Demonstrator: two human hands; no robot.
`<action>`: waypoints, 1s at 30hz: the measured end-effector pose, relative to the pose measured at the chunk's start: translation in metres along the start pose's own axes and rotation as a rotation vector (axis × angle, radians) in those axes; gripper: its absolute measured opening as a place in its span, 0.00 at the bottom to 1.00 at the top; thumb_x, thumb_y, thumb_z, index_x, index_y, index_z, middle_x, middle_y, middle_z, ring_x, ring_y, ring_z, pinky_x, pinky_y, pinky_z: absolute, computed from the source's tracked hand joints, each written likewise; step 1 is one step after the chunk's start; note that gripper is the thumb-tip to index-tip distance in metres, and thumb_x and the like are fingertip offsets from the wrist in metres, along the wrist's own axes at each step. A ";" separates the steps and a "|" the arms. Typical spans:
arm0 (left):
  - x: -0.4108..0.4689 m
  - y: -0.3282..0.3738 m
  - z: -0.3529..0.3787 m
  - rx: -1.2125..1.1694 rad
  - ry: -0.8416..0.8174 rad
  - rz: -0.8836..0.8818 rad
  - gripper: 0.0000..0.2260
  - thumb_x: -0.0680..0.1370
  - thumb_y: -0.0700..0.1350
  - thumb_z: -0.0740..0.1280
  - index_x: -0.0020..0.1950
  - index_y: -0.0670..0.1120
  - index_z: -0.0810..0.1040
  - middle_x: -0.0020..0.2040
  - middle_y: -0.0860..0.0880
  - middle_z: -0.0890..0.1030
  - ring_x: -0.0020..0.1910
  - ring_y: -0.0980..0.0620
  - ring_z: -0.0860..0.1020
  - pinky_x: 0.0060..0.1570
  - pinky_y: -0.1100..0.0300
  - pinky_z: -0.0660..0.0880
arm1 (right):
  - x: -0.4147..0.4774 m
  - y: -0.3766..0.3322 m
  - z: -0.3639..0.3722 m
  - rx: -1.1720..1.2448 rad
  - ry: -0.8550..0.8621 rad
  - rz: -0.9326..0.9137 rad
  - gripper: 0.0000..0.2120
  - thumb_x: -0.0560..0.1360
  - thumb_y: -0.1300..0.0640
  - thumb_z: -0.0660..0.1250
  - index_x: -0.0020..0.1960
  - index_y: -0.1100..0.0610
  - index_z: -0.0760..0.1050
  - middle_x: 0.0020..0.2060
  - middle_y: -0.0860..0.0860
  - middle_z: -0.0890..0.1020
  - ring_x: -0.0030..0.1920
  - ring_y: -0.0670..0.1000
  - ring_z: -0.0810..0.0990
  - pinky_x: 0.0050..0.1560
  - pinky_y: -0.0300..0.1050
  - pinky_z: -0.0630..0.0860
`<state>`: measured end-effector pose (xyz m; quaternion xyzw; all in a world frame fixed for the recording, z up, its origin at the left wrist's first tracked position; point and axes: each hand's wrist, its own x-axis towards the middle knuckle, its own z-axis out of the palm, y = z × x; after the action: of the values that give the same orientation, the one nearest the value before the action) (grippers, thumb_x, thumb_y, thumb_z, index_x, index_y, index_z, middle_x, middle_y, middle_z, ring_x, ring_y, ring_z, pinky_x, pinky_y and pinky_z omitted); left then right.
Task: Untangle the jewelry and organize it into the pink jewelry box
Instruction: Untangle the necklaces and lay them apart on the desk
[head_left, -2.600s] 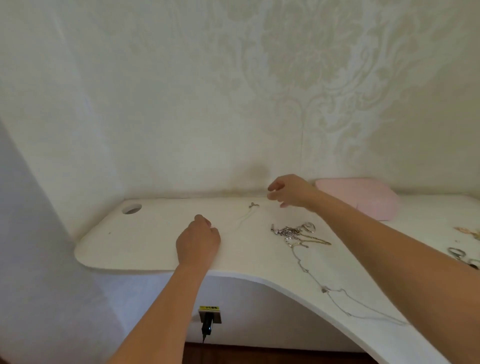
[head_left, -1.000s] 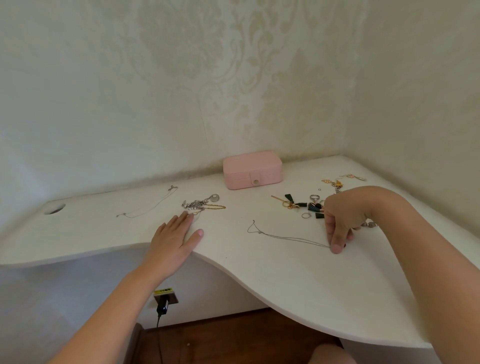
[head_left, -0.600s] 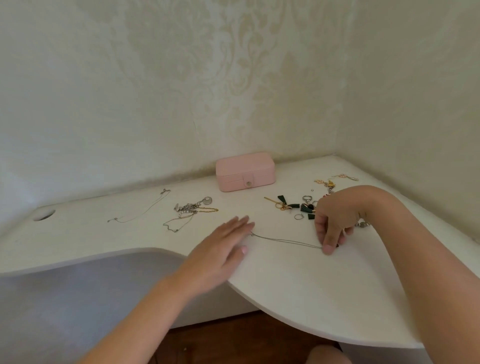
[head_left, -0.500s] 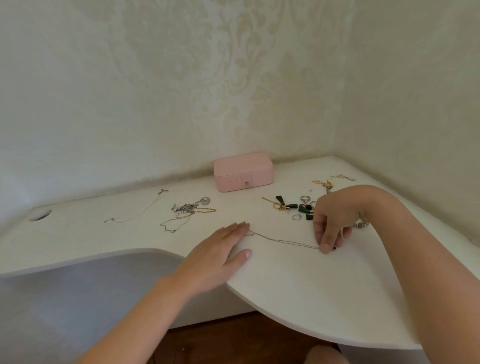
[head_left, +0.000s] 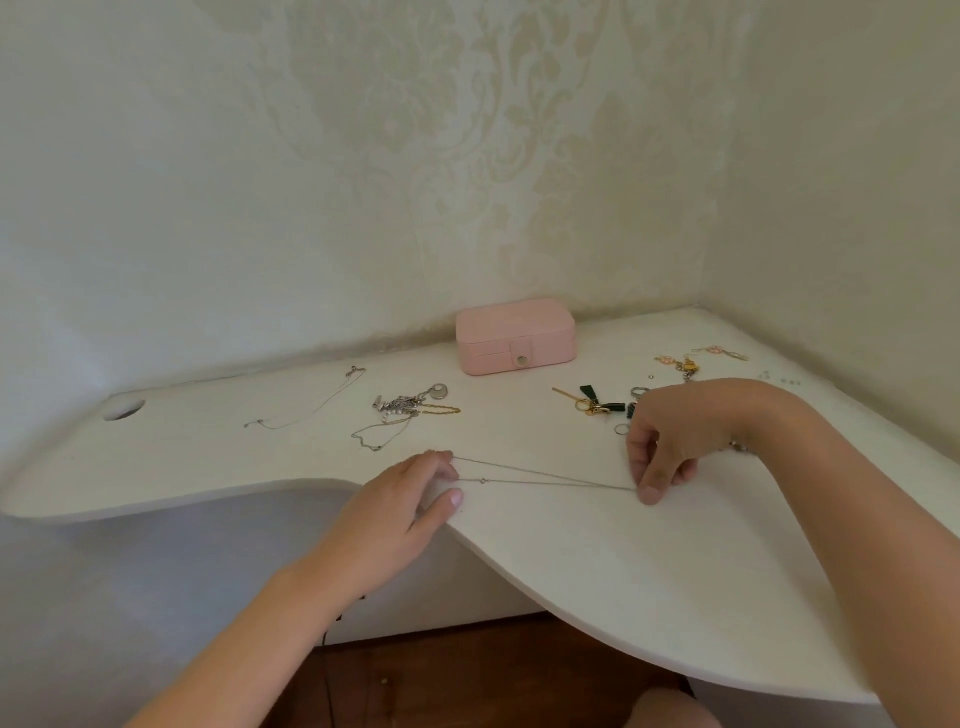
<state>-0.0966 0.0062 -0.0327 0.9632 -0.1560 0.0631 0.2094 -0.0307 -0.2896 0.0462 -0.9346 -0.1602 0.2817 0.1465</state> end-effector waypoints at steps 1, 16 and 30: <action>0.003 0.001 0.000 0.004 0.044 -0.006 0.11 0.81 0.53 0.57 0.58 0.50 0.73 0.64 0.57 0.74 0.60 0.56 0.74 0.56 0.58 0.71 | 0.000 -0.001 0.000 -0.020 0.002 -0.008 0.06 0.64 0.50 0.78 0.36 0.48 0.81 0.30 0.43 0.81 0.31 0.41 0.78 0.37 0.32 0.70; 0.047 0.004 -0.004 0.079 -0.019 -0.155 0.03 0.79 0.45 0.62 0.46 0.51 0.74 0.44 0.53 0.72 0.49 0.51 0.71 0.45 0.61 0.65 | 0.000 0.011 -0.008 0.212 0.135 -0.166 0.05 0.71 0.63 0.71 0.44 0.55 0.82 0.36 0.49 0.82 0.34 0.46 0.81 0.39 0.34 0.76; 0.038 0.067 0.002 -0.411 0.060 0.027 0.21 0.76 0.60 0.61 0.66 0.54 0.69 0.61 0.58 0.75 0.61 0.65 0.71 0.59 0.70 0.65 | 0.001 -0.037 0.010 0.518 0.513 -0.579 0.05 0.73 0.64 0.69 0.43 0.56 0.82 0.32 0.49 0.82 0.35 0.45 0.80 0.40 0.36 0.76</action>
<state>-0.0827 -0.0625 -0.0020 0.8958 -0.1723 0.0614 0.4050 -0.0434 -0.2538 0.0513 -0.8235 -0.2976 0.0194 0.4826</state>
